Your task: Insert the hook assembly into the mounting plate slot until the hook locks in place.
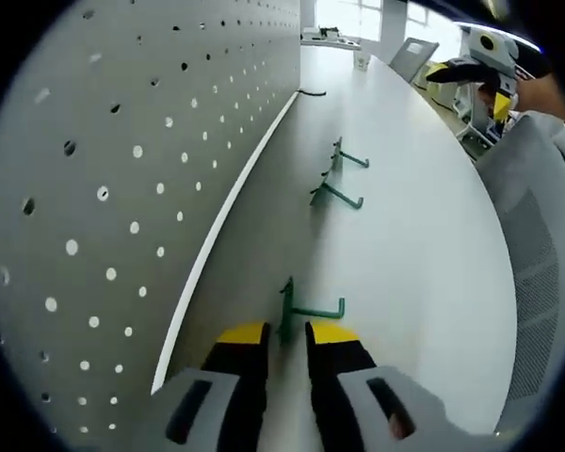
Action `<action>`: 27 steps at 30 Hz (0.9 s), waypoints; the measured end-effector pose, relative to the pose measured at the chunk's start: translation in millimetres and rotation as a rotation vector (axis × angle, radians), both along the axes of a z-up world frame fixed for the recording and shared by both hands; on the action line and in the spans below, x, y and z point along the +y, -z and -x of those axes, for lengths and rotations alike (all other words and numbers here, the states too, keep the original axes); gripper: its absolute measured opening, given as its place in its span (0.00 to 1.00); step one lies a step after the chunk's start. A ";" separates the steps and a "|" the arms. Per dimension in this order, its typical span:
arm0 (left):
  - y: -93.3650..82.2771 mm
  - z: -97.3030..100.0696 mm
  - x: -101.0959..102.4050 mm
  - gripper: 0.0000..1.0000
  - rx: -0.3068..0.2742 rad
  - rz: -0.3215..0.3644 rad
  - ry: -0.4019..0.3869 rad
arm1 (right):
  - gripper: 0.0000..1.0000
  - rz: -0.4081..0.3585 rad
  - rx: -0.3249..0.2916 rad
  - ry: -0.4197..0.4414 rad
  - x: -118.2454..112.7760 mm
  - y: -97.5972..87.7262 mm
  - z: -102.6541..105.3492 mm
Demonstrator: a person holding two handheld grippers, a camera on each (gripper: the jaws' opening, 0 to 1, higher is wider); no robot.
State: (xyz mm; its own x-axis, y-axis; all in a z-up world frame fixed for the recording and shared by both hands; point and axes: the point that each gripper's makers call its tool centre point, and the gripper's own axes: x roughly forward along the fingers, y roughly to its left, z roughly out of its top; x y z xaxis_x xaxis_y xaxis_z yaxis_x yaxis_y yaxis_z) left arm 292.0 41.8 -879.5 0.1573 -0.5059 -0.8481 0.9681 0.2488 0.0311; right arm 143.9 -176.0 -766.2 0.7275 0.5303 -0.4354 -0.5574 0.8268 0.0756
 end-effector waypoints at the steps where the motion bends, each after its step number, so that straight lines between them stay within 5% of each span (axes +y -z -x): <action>1: 0.2 -0.5 0.5 0.15 -0.002 0.000 -0.001 | 0.61 -0.001 -0.001 0.001 0.1 -0.3 0.1; 6: 0.1 -3.7 3.4 0.06 -0.026 -0.015 -0.014 | 0.61 0.001 0.000 -0.003 1.3 0.6 0.6; 27: -0.4 -5.7 3.2 0.03 -0.046 -0.038 -0.007 | 0.61 0.002 -0.002 0.002 -1.9 -0.7 0.3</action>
